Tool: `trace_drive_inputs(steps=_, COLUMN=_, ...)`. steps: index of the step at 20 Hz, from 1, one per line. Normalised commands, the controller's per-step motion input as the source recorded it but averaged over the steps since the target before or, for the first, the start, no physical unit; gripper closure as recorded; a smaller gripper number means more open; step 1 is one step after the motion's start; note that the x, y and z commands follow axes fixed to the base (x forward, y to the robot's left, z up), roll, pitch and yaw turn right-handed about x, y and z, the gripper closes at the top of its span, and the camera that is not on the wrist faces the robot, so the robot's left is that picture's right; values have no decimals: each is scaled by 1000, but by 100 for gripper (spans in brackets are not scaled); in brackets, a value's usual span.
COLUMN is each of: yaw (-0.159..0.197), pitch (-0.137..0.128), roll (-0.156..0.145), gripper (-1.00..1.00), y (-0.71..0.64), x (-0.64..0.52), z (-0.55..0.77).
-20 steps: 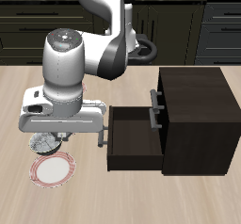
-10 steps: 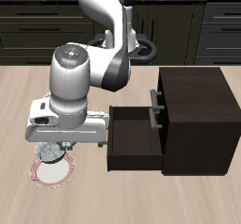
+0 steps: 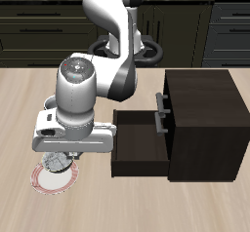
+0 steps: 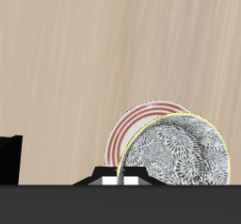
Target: Place the bowl on the farthest plate relative to the robot
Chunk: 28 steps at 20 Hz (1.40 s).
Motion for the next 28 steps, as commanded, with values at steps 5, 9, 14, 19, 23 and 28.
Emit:
trace_drive_inputs(steps=5, yaw=-10, pitch=19, roll=-30, gripper=100, y=-73, x=62, z=-176)
trace_drive_inputs(steps=9, yaw=7, pitch=16, roll=-66, gripper=100, y=-230, x=157, z=-166)
trace_drive_inputs(steps=14, yaw=-17, pitch=46, roll=-23, gripper=100, y=-29, x=-23, z=-216)
trace_drive_inputs(steps=19, yaw=18, pitch=28, roll=6, gripper=100, y=117, x=-70, z=-98)
trace_drive_inputs(steps=23, yaw=-21, pitch=51, roll=-30, gripper=-100, y=-18, x=27, z=-27)
trace_drive_inputs(steps=28, yaw=8, pitch=-19, roll=-37, gripper=-100, y=-121, x=-24, z=187)
